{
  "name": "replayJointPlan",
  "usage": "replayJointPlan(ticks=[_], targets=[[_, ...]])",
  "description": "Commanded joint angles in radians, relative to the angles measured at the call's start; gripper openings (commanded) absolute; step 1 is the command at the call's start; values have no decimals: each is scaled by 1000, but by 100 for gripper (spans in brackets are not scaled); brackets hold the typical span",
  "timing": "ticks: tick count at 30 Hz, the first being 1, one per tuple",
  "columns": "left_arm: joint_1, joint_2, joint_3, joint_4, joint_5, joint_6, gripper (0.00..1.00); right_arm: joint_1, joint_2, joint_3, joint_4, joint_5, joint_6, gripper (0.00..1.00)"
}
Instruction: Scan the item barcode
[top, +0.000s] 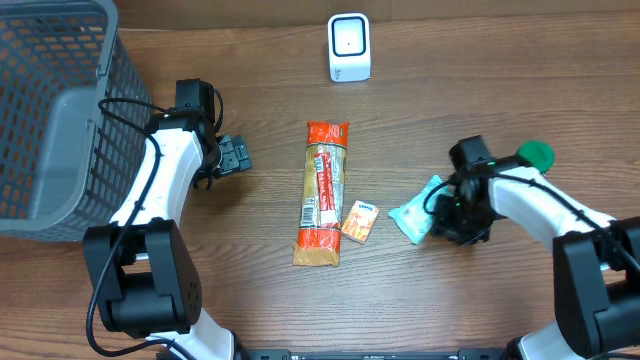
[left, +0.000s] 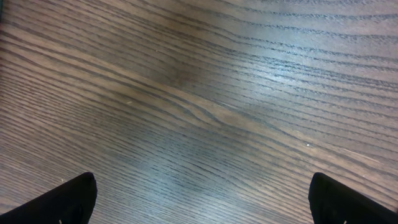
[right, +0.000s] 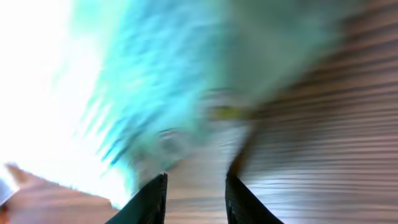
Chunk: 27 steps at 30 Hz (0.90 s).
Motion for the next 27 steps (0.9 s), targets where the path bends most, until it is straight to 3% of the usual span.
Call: replayJointPlan(ticks=[1, 5, 12, 16, 19, 22, 27], targets=[[5, -4, -1, 1, 8, 4, 100, 62, 11, -31, 25, -114, -4, 33], [5, -4, -1, 1, 8, 4, 100, 100, 11, -25, 63, -169, -8, 31], [5, -4, -1, 1, 8, 4, 100, 55, -39, 126, -103, -230, -240, 35], [5, -4, -1, 1, 8, 4, 100, -21, -72, 200, -137, -103, -290, 41], [5, -4, -1, 1, 8, 4, 100, -66, -70, 196, -114, 58, -290, 52], [5, -4, -1, 1, 8, 4, 100, -96, -69, 174, -98, 157, -290, 53], [5, -4, -1, 1, 8, 4, 100, -102, -69, 117, -29, 162, -294, 53]])
